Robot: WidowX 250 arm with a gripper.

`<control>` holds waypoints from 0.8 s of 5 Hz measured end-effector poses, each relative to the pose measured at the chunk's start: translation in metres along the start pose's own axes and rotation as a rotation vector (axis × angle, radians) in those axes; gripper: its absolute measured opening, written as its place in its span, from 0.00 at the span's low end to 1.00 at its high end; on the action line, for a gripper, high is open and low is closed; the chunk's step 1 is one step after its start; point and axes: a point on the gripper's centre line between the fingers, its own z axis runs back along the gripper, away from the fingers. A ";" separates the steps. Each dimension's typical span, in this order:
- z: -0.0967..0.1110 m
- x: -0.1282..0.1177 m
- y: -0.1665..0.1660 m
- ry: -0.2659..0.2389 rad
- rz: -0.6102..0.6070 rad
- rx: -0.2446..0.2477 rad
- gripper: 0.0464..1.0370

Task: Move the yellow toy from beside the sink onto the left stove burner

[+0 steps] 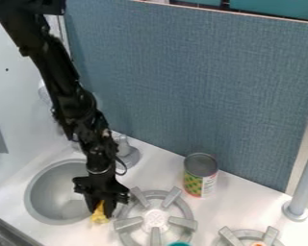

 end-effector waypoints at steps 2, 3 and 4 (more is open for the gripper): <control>0.043 -0.019 -0.009 -0.066 -0.043 0.093 0.18; 0.076 -0.032 -0.033 -0.156 -0.116 0.152 0.15; 0.082 -0.038 -0.069 -0.187 -0.213 0.108 0.12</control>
